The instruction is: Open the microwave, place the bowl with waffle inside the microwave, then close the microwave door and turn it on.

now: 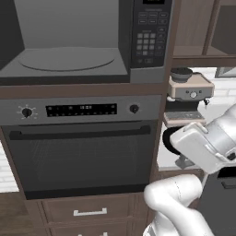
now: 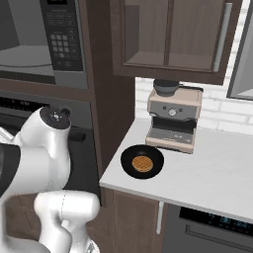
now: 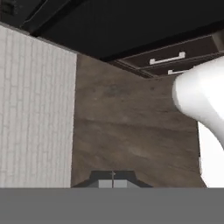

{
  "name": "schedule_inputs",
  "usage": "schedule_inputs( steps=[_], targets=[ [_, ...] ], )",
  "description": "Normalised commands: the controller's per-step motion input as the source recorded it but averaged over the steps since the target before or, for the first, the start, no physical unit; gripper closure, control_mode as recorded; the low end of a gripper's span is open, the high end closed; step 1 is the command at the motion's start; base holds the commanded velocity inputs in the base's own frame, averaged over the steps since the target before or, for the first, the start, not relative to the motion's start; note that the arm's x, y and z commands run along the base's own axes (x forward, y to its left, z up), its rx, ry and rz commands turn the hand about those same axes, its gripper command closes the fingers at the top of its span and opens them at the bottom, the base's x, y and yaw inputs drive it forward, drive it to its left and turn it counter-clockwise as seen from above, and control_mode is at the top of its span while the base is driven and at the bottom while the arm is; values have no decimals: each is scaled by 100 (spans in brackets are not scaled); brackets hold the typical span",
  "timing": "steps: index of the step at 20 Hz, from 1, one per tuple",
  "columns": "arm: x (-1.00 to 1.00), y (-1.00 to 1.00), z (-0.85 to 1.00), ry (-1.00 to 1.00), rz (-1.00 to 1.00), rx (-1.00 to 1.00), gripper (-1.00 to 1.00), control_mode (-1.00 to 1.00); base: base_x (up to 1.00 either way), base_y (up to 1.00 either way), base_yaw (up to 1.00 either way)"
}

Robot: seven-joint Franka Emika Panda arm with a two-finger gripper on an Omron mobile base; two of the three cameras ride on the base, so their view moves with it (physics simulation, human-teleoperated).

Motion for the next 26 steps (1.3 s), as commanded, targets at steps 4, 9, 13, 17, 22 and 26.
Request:
schedule_inputs(
  steps=[4,9,13,17,22,26],
  targets=[
    [0,-100,-38,2,-55,-17,100,-100,0,0,0],
    [4,-100,-43,5,-54,-16,100,-100,0,0,0],
    [21,-100,-42,6,-51,-13,100,-100,0,0,0],
    [59,-100,-9,5,-42,-3,100,-100,0,0,0],
    [80,-82,-1,0,-17,0,100,-100,0,0,0],
    [83,-53,-16,0,-6,0,100,-100,0,0,0]
  ],
)
